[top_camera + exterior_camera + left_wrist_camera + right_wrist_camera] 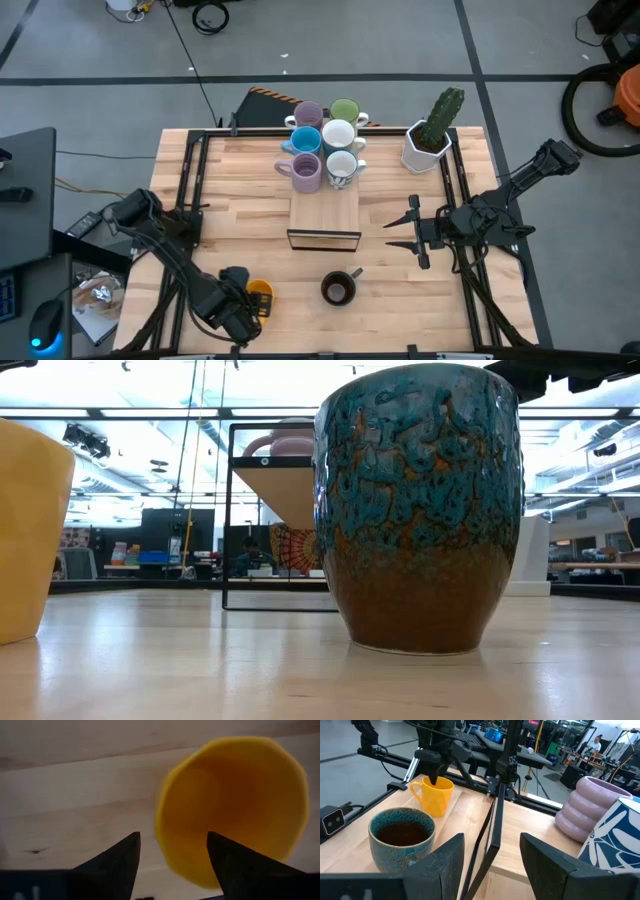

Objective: Place coffee mugs
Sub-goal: Put the yellow mug on the shelf

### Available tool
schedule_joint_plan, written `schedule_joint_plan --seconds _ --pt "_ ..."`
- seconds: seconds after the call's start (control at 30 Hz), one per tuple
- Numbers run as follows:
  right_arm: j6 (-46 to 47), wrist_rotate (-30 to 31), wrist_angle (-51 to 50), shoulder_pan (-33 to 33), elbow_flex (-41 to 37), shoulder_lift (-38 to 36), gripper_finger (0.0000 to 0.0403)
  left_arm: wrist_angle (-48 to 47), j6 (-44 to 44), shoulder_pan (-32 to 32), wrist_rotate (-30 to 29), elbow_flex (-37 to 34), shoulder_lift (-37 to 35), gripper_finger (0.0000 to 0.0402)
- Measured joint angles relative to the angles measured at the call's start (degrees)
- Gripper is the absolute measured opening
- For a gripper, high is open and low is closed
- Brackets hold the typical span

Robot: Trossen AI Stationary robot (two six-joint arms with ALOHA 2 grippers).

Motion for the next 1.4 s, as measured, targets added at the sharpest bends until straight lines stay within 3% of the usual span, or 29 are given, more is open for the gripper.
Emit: schedule_joint_plan --seconds 0.37,0.73,0.97,1.4 --pt "-0.02 0.0 0.2 0.0 0.0 0.01 0.0198 0.05 0.58 0.06 1.38 0.0 0.56 0.0134" --pt "-0.22 0.0 0.6 0.0 0.01 -0.01 0.0198 -2.65 11.0 2.24 4.4 0.07 0.39 0.0024" --pt "-0.24 0.0 0.59 0.0 0.0 0.01 0.0198 -2.99 25.05 5.72 5.46 0.11 0.34 0.003" --pt "-0.24 0.0 0.15 0.0 0.0 -0.01 0.0198 -1.84 67.97 11.95 4.12 0.04 0.41 0.0037"
